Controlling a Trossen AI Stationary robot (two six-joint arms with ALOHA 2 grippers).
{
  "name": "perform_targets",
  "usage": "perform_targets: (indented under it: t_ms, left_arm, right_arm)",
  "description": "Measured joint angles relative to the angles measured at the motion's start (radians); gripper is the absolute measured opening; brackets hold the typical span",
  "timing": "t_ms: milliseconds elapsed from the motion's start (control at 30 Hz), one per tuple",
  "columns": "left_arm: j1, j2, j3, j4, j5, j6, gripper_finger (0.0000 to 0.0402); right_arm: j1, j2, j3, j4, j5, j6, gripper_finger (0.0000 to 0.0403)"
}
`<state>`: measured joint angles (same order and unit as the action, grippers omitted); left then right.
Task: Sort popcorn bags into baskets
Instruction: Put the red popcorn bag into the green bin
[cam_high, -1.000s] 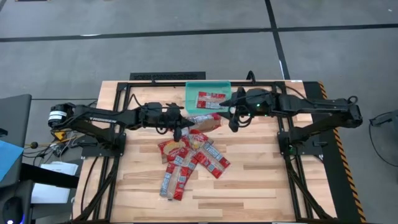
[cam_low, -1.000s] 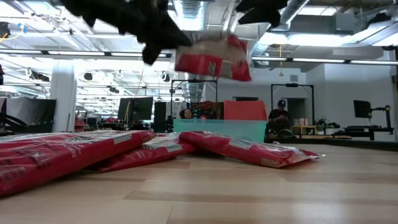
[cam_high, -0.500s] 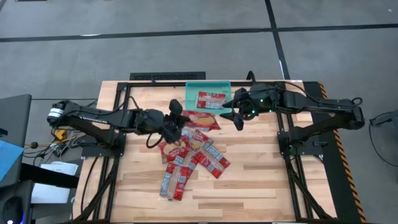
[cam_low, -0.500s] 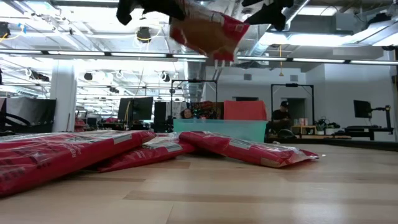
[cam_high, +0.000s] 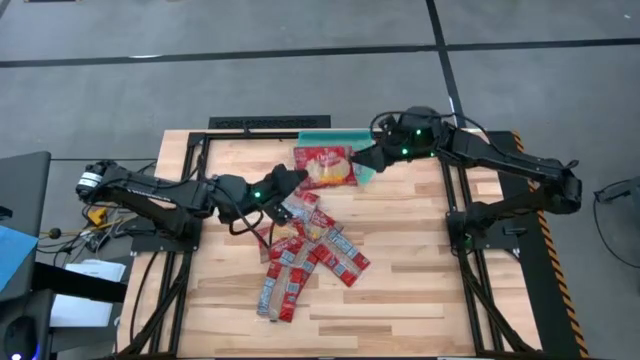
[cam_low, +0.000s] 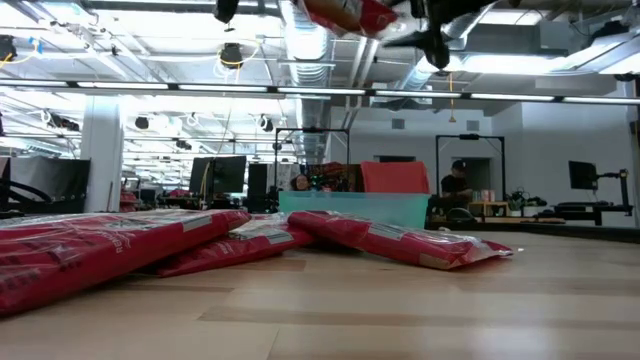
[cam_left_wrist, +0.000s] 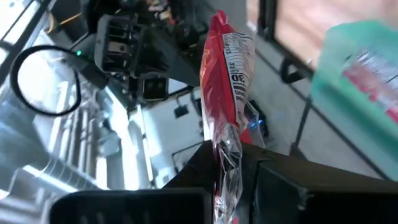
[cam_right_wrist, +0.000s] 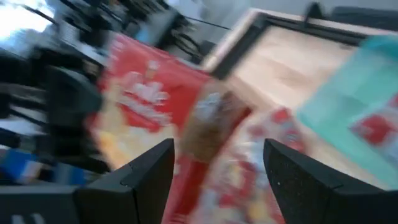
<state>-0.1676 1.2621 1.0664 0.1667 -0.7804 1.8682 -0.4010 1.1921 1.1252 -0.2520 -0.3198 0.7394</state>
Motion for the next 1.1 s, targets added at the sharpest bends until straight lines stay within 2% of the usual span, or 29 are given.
perform_targets:
  t_ms: [133, 300, 600, 700, 833, 1033, 1100]
  left_arm:
    - [0.001, 0.000, 0.000, 0.089, -0.009, 0.037, 0.0003]
    - [0.001, 0.000, 0.000, 0.147, -0.004, 0.053, 0.0003]
    - [0.001, 0.015, 0.000, 0.170, 0.027, 0.049, 0.0003]
    - [0.000, 0.018, 0.000, 0.179, 0.025, 0.046, 0.0003]
    - [0.000, 0.018, 0.000, 0.178, 0.017, 0.033, 0.0004]
    - [0.001, 0.018, 0.000, 0.172, 0.014, -0.101, 0.0029]
    - [0.001, 0.016, 0.000, 0.161, 0.008, -0.165, 0.0039]
  right_arm:
    - [-0.015, -0.005, 0.000, 0.126, -0.053, 0.078, 0.0270]
    - [-0.008, 0.002, 0.000, 0.139, -0.060, 0.083, 0.0270]
    - [0.040, 0.056, 0.002, 0.280, -0.102, 0.116, 0.0269]
    - [0.055, 0.090, 0.000, 0.301, -0.110, 0.150, 0.0256]
    - [0.074, 0.107, 0.000, 0.315, -0.116, 0.154, 0.0203]
    - [0.073, 0.104, 0.000, 0.347, -0.118, 0.149, 0.0055]
    - [0.072, 0.103, 0.000, 0.380, -0.119, 0.147, 0.0023]
